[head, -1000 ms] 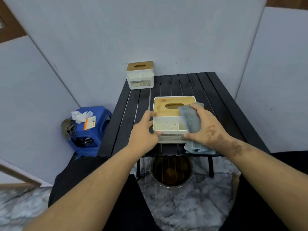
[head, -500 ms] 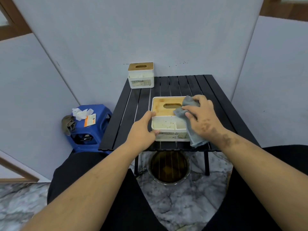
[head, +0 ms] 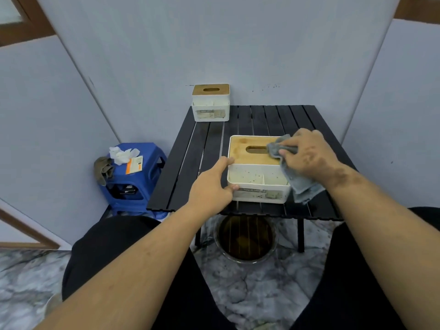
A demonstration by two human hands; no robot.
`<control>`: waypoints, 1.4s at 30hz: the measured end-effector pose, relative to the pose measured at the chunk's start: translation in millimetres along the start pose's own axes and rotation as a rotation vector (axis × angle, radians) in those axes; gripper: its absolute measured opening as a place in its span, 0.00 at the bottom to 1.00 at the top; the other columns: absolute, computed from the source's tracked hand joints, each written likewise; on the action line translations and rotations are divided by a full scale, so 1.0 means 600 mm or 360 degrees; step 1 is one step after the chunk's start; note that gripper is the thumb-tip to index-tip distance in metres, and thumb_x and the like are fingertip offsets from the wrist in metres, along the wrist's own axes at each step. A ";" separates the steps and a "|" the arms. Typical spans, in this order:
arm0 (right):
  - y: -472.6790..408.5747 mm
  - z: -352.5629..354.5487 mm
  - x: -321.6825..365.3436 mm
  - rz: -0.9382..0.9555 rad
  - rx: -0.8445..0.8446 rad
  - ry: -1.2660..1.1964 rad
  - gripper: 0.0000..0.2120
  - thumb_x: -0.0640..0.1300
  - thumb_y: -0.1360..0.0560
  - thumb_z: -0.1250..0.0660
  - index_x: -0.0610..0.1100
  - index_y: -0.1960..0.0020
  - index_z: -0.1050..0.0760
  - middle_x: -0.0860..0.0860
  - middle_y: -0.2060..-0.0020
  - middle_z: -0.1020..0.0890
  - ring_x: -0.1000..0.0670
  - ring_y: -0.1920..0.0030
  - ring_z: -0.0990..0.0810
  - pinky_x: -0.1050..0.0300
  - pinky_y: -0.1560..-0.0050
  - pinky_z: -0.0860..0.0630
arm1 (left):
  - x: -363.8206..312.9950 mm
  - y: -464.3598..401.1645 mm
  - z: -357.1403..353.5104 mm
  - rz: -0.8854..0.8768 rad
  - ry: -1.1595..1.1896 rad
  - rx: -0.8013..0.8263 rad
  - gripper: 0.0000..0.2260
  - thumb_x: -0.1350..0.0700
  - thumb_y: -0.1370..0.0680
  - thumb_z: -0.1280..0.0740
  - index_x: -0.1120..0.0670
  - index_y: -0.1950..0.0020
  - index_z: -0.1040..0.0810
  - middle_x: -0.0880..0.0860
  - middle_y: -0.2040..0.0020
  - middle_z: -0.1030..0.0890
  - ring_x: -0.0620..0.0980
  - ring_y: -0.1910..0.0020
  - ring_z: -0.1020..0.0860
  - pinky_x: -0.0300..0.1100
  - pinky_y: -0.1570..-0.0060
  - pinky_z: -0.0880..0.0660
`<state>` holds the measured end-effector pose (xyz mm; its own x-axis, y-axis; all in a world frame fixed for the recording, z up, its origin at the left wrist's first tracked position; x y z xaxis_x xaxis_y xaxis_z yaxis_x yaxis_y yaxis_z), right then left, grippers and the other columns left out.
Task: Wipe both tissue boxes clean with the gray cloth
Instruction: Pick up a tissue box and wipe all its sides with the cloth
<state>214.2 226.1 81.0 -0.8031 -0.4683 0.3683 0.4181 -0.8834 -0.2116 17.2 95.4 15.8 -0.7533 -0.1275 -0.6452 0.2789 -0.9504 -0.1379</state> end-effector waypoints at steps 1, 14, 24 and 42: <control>-0.003 -0.002 -0.005 -0.0038 -0.0035 0.0051 0.11 0.55 0.22 0.36 0.56 0.43 0.19 0.52 0.49 0.24 0.48 0.46 0.30 0.49 0.46 0.24 | 0.001 -0.001 -0.002 -0.0002 0.0022 -0.0003 0.26 0.52 0.23 0.26 0.39 0.30 0.33 0.43 0.39 0.18 0.48 0.42 0.21 0.45 0.50 0.23; -0.040 -0.035 0.096 0.0296 -0.0119 -0.0330 0.09 0.42 0.23 0.30 0.40 0.45 0.16 0.45 0.47 0.16 0.53 0.48 0.19 0.71 0.45 0.32 | 0.008 -0.005 -0.003 -0.0118 -0.0132 -0.0042 0.28 0.47 0.22 0.27 0.40 0.25 0.36 0.45 0.43 0.19 0.48 0.48 0.21 0.45 0.54 0.24; -0.083 -0.045 0.125 0.0312 -0.0078 -0.0494 0.08 0.42 0.25 0.28 0.43 0.46 0.15 0.49 0.48 0.15 0.50 0.46 0.18 0.66 0.39 0.28 | 0.004 -0.004 0.000 -0.0142 -0.0251 -0.0081 0.30 0.45 0.21 0.29 0.40 0.22 0.37 0.43 0.50 0.24 0.46 0.47 0.26 0.43 0.52 0.28; -0.102 -0.085 0.143 0.0262 0.0127 0.0126 0.12 0.48 0.20 0.36 0.56 0.38 0.22 0.50 0.43 0.21 0.44 0.38 0.28 0.45 0.37 0.28 | -0.003 0.001 0.003 -0.0147 -0.0303 -0.0132 0.29 0.43 0.22 0.30 0.40 0.24 0.38 0.40 0.57 0.28 0.44 0.52 0.27 0.44 0.56 0.29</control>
<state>98.0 240.7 79.2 -0.7508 -0.6065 0.2617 0.5762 -0.7950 -0.1896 17.6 94.7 18.0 -0.8746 -0.0997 -0.4744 0.2454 -0.9350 -0.2560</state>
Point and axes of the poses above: each hand's wrist, its own y-axis away from the middle knuckle, its own z-axis out of the back of the hand, x = y × z, the point moved 10 cm from there along -y, towards the middle knuckle
